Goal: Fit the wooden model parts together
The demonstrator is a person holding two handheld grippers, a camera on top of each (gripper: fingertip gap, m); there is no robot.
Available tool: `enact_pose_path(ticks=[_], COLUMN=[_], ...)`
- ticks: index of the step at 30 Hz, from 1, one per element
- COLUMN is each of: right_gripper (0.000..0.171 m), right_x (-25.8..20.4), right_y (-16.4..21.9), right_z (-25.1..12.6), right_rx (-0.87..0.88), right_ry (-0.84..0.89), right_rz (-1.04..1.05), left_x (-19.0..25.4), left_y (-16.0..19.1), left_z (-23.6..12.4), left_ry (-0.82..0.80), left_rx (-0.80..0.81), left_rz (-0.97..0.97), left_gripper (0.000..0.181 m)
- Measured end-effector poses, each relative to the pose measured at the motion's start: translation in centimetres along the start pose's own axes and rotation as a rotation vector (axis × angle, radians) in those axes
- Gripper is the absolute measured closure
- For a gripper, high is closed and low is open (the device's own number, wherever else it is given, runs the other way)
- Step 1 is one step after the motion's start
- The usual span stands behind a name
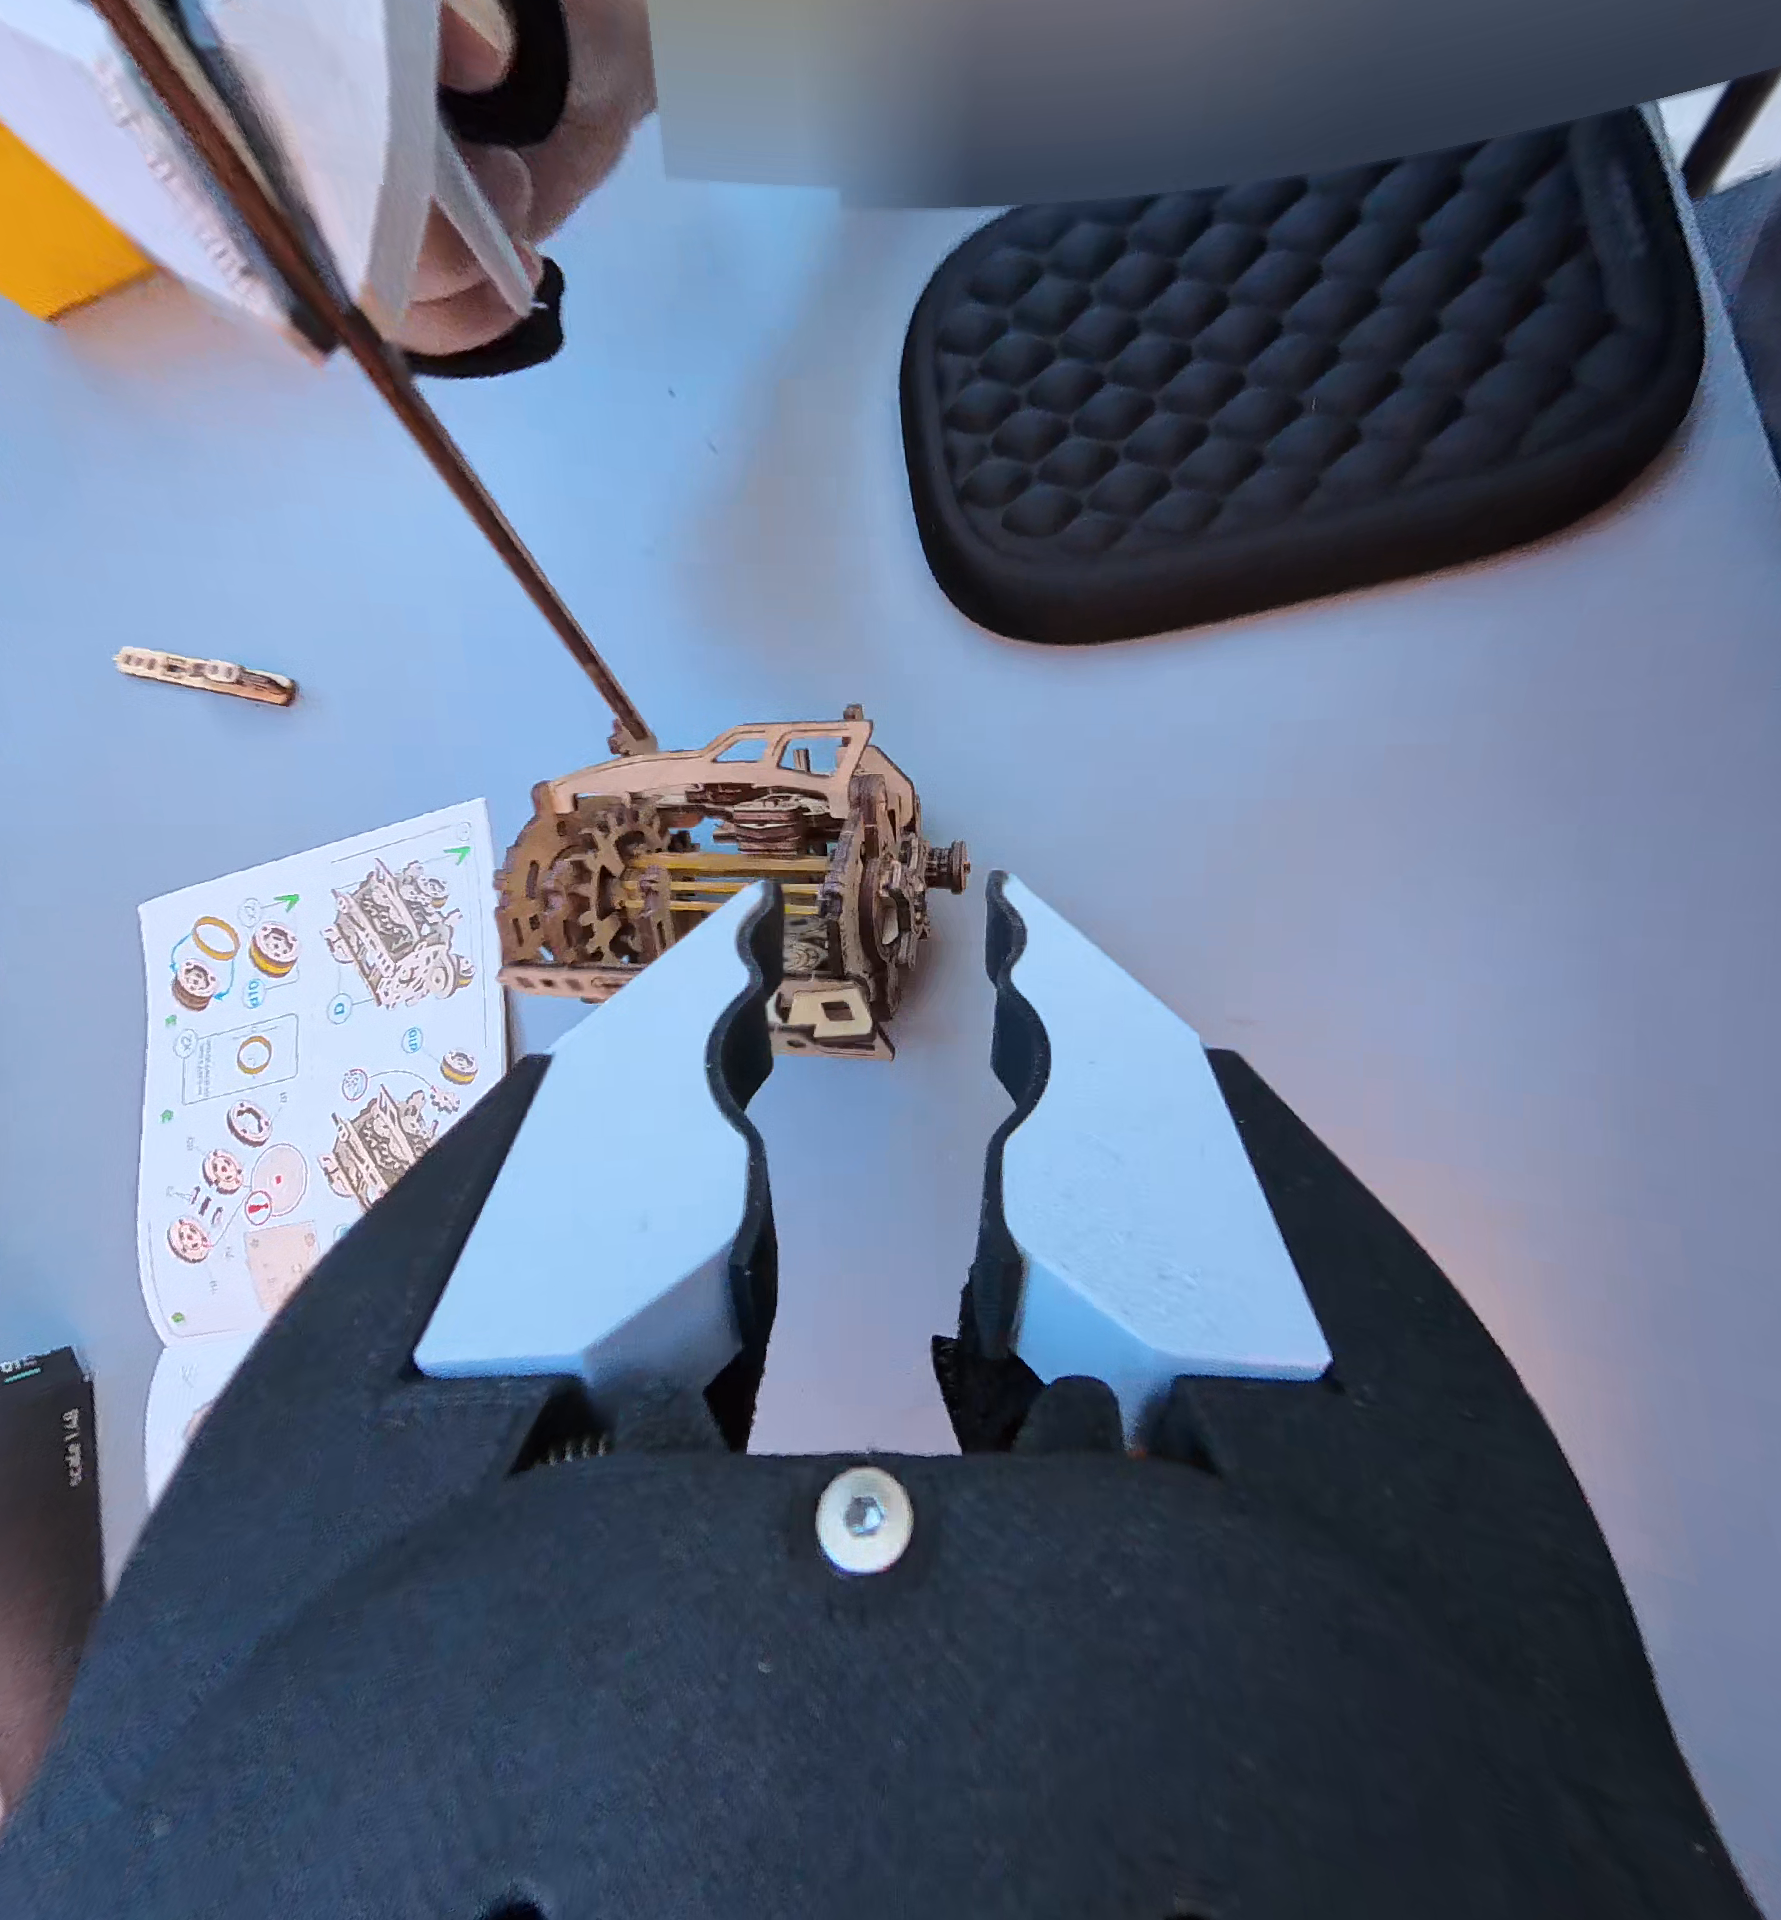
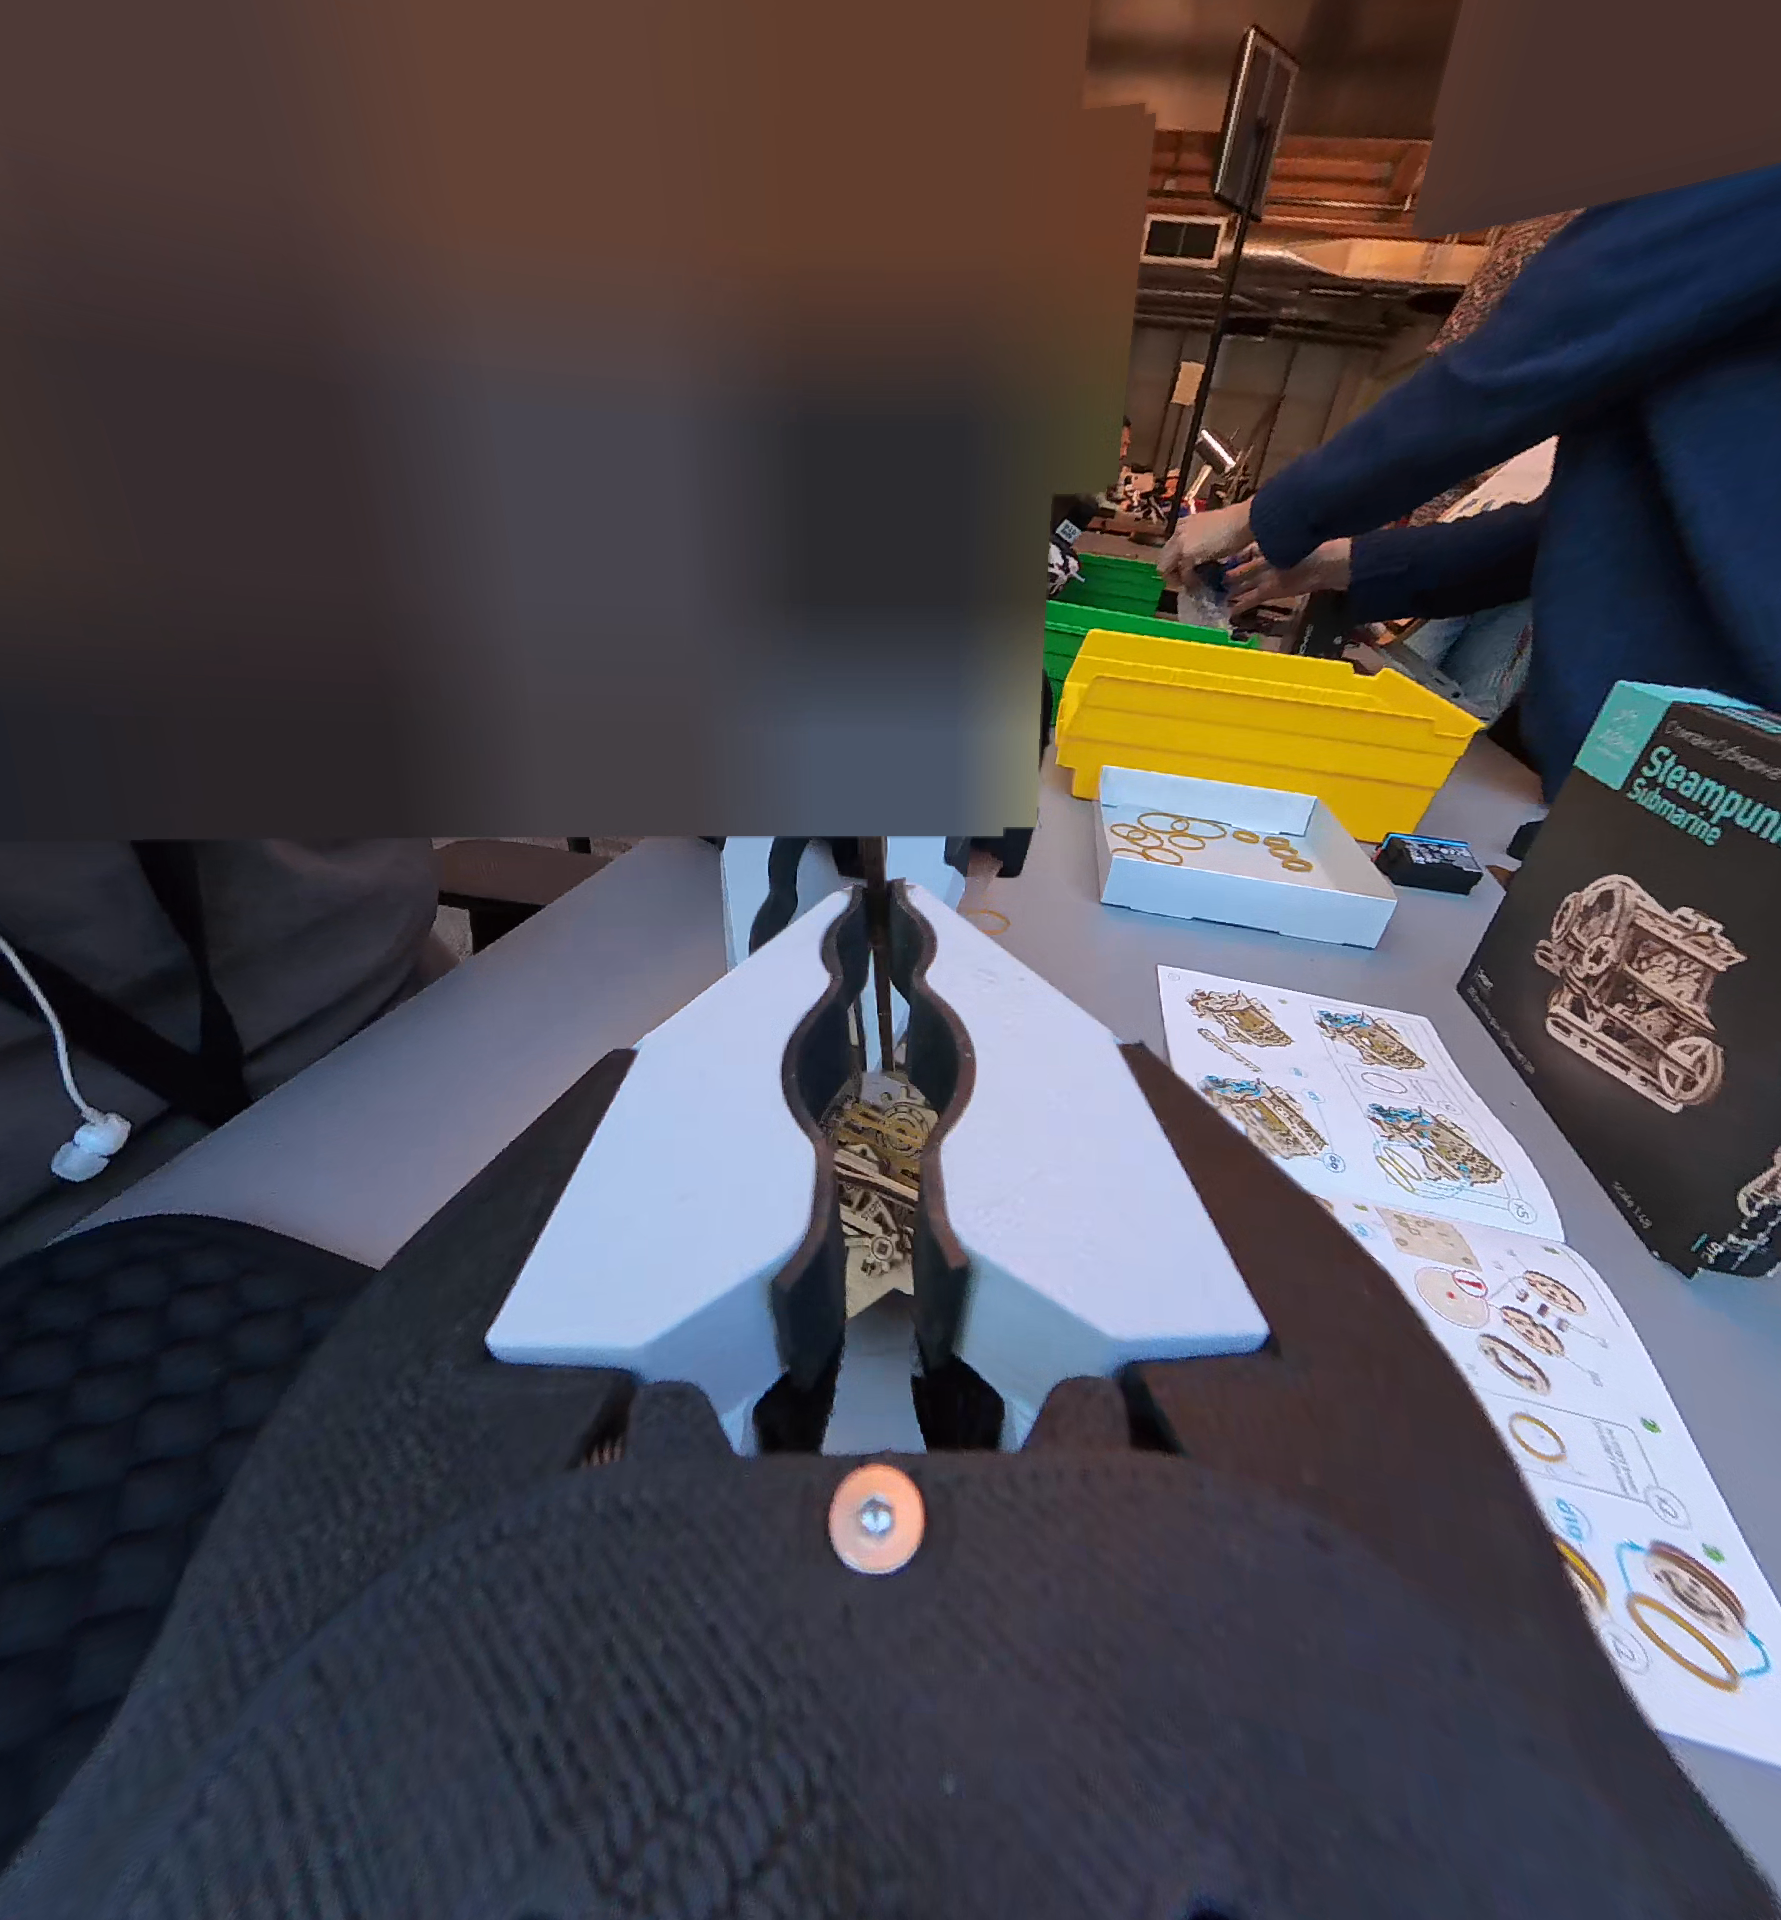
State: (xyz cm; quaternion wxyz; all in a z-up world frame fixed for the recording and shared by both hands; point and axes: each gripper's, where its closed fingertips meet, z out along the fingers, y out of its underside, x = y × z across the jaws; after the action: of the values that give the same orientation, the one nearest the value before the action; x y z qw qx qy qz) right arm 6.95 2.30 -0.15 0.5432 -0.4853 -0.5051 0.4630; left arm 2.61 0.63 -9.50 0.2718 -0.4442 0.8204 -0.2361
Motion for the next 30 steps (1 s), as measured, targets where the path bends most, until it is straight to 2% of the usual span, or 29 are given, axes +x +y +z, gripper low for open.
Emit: enact_pose_path(ticks=[4,6,9,10,14,16,21,24,30], right_gripper=[0.171,0.171,0.171,0.171,0.171,0.171,0.171,0.171,0.171], right_x=[0.9,1.5,1.8,1.8,1.2,0.7,-0.4,-0.7,-1.5], right_y=[0.5,1.1,0.8,0.7,0.6,0.3,0.1,-0.2,-0.2], right_z=[-0.9,-1.4,-2.4,-2.7,-3.5,-3.9,-4.3,-4.5,-4.2], right_rx=[-0.046,-0.095,-0.059,-0.05,-0.029,0.001,0.021,0.036,0.04], right_ry=[0.09,0.15,0.222,0.244,0.323,0.356,0.4,0.415,0.381], right_rz=[0.006,0.043,0.083,0.093,0.104,0.105,0.103,0.096,0.096], left_x=[-1.5,-3.1,-4.6,-5.1,-5.2,-4.4,-4.1,-3.7,-3.6], left_y=[-0.1,0.3,0.6,0.5,0.2,-0.6,-0.3,-0.1,0.3], left_z=[-1.8,-2.8,-2.7,-2.4,-0.7,-0.2,1.1,1.4,1.2], left_ry=[-0.093,-0.156,-0.107,-0.088,-0.007,0.037,0.021,0.032,-0.002], left_rx=[0.097,0.151,0.253,0.281,0.29,0.29,0.217,0.211,0.175], left_rz=[-0.07,-0.1,-0.206,-0.22,-0.17,-0.136,-0.102,-0.104,-0.093], left_gripper=[0.133,0.112,0.089,0.087,0.087,0.096,0.101,0.114,0.116])
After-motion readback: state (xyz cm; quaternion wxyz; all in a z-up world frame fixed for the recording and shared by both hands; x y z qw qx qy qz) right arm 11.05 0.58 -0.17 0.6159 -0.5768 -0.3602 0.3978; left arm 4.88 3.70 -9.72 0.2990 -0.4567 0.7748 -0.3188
